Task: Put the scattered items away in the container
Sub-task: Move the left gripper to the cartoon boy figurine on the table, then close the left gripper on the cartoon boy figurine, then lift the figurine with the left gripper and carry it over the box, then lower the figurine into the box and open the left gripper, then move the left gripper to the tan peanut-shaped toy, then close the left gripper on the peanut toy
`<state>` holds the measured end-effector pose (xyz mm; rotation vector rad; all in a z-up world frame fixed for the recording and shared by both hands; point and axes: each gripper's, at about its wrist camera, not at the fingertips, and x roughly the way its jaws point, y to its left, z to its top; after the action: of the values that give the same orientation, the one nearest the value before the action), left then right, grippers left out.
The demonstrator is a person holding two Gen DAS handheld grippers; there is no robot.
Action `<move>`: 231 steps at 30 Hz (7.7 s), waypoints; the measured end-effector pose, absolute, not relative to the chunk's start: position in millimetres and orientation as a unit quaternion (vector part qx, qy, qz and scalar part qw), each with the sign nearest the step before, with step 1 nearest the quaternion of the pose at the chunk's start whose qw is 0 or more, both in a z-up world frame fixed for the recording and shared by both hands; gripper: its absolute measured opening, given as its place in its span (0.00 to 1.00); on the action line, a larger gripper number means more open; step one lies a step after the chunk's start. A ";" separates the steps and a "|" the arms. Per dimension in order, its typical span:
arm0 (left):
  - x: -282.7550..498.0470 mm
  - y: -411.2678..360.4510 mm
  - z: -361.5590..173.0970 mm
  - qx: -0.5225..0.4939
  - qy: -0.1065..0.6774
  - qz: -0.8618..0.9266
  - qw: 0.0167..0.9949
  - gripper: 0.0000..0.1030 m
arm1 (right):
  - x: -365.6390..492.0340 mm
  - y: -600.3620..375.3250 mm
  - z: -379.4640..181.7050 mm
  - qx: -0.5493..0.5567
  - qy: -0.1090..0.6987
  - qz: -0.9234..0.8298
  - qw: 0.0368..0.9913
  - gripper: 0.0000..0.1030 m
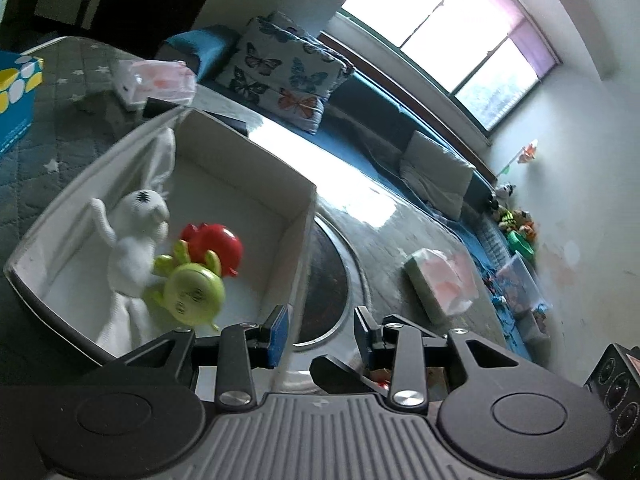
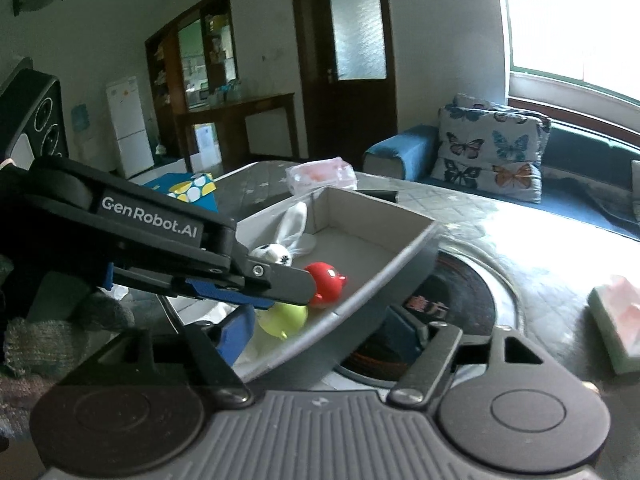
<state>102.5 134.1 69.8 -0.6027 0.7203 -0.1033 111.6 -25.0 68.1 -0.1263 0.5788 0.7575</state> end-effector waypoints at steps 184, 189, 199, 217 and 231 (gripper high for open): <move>92.9 166.3 66.1 -0.296 0.355 -0.007 0.887 0.41 | 118.9 16.4 51.6 -0.060 0.306 0.441 0.842 0.60; 98.6 142.5 66.9 -0.287 0.358 -0.028 0.888 0.41 | 112.5 -10.9 53.2 -0.052 0.298 0.418 0.856 0.60; 115.4 91.4 61.6 -0.267 0.376 -0.071 0.885 0.41 | 104.3 -67.1 49.1 -0.032 0.291 0.368 0.882 0.60; 176.6 7.4 28.5 -0.261 0.419 -0.126 0.860 0.41 | 134.2 -166.1 26.0 -0.006 0.299 0.233 0.925 0.61; 215.4 -19.7 0.7 -0.307 0.450 -0.148 0.826 0.41 | 164.2 -195.0 -1.9 0.025 0.332 0.225 0.916 0.60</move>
<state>215.4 -19.7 0.7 -0.6520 0.9552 -0.3144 164.2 -195.0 -1.9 0.0516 0.6836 0.4622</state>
